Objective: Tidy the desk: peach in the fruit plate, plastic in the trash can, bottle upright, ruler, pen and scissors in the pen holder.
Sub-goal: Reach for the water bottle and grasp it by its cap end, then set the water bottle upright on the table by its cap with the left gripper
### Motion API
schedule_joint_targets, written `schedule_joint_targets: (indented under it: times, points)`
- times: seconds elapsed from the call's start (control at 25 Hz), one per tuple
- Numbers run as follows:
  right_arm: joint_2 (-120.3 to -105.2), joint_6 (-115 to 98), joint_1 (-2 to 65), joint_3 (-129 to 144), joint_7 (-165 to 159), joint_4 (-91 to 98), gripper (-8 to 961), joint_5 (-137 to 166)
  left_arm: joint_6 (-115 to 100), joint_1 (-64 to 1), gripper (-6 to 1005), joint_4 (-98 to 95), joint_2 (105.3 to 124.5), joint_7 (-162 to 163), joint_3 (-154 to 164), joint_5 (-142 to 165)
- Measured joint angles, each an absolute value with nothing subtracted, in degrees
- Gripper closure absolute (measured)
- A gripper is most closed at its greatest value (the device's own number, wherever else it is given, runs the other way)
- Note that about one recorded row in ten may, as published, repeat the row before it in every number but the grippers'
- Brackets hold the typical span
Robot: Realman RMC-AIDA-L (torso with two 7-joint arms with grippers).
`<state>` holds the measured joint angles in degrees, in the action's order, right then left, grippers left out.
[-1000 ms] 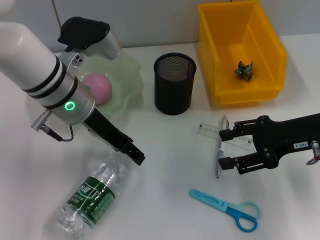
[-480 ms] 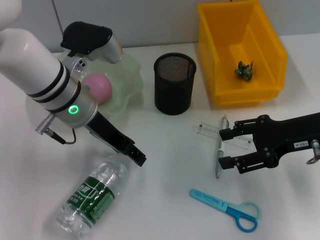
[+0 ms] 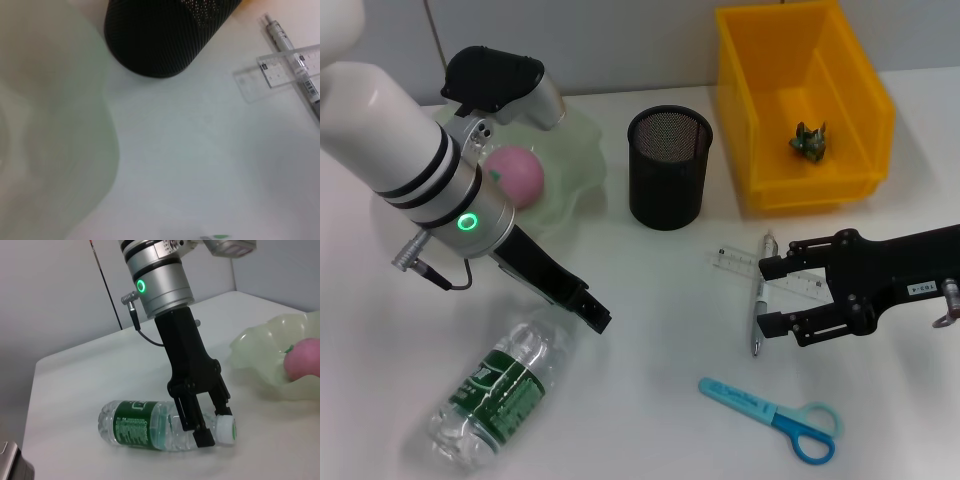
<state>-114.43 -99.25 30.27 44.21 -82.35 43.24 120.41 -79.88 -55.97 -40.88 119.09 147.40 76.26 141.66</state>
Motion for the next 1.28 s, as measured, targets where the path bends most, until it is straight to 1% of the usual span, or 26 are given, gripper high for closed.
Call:
schedule_joint_targets:
  times: [0.56, 1.12, 1.28]
  points:
    - [-114.52, -99.26, 30.4, 44.21, -82.35, 43.28, 182, 120.36, -78.26, -56.08, 284, -40.18, 119.09, 147.32, 77.78, 142.18]
    - [-114.52, -99.29, 30.41, 44.2, -82.35, 43.33, 182, 120.22, -78.73, -55.92, 564, -41.36, 118.88, 147.24, 77.79, 141.87]
    - [-114.52, -99.27, 30.41, 44.18, -82.37, 43.33, 182, 120.22, -80.2, -55.41, 564, -43.86, 118.71, 147.21, 77.38, 141.79]
